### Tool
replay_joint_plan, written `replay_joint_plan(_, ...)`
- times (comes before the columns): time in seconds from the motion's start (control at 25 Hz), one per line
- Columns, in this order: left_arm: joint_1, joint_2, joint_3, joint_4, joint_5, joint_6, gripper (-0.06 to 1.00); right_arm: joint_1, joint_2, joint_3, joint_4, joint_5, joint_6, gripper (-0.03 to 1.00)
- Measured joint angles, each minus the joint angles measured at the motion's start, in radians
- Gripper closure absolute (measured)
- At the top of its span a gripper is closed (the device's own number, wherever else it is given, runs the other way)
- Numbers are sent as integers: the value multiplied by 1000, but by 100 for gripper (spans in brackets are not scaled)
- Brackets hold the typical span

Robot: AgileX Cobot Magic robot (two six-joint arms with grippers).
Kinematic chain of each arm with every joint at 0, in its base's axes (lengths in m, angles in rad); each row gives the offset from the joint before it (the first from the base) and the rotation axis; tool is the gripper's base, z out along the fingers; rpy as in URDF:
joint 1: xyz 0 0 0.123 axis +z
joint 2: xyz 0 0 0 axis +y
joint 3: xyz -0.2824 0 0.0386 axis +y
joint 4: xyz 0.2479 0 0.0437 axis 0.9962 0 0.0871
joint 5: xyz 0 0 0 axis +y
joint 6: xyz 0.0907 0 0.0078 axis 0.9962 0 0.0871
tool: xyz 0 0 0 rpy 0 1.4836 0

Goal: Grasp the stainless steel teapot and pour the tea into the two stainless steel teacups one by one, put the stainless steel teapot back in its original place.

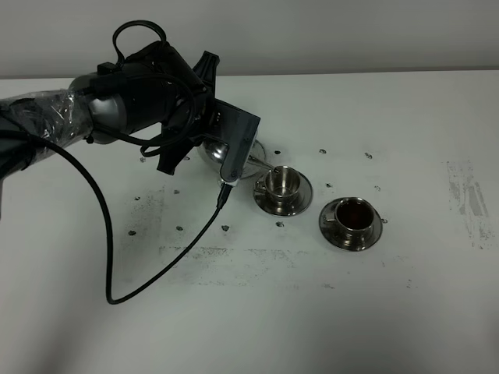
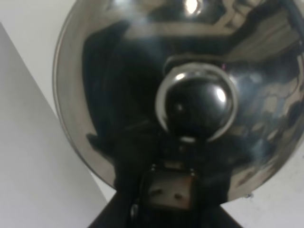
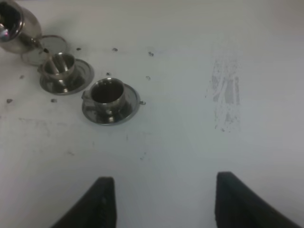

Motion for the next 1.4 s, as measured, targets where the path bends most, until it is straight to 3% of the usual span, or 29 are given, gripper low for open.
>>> replay_joint_plan(1.4,-21,6,0,81,5,-1,76,0,0,0,0,0,0,52)
